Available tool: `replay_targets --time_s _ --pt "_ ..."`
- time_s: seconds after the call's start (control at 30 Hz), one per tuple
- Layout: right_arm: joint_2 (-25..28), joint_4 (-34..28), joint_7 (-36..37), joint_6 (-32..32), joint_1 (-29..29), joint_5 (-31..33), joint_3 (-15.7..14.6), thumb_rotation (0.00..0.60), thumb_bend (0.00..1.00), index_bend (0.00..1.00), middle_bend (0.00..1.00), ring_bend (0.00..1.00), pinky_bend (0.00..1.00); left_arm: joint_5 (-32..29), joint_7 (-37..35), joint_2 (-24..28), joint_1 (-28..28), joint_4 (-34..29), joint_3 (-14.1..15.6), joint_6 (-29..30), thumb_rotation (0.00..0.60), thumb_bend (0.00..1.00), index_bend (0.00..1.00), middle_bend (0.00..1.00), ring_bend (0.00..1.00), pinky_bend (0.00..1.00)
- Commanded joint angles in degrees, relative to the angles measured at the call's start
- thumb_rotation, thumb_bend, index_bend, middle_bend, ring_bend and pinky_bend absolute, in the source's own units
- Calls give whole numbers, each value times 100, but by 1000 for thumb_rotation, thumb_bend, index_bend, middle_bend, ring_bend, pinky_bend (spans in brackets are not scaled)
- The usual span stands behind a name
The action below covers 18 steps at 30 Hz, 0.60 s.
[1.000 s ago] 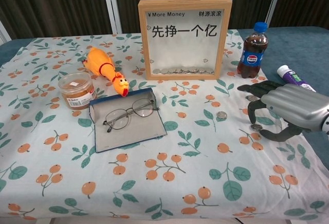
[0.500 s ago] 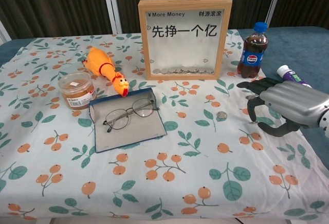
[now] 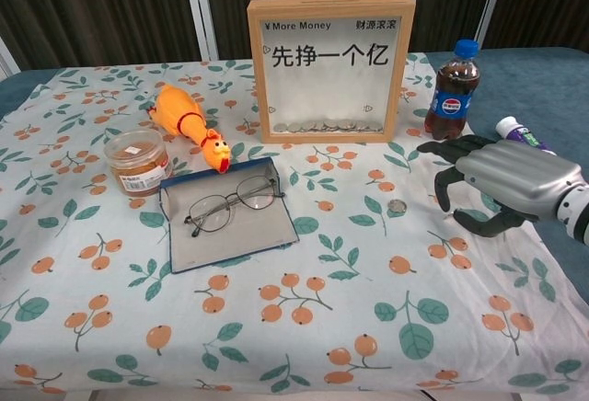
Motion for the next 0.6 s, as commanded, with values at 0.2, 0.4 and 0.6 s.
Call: replay_targets --time_s 0.2,0.4,0.6 --pt "-108 140 97 137 31 -78 0 600 615 662 152 0 20 -3 -62 15 1 3 -5 7 600 439 0 67 7 12" --pt "-192 270 81 219 29 -103 -8 600 633 692 169 0 52 8 -73 18 2 4 3 2 600 438 0 67 7 12" --pt "-203 271 30 303 28 -125 -6 600 648 707 170 0 52 -10 -98 27 20 6 -8 32 600 437 0 67 6 12"
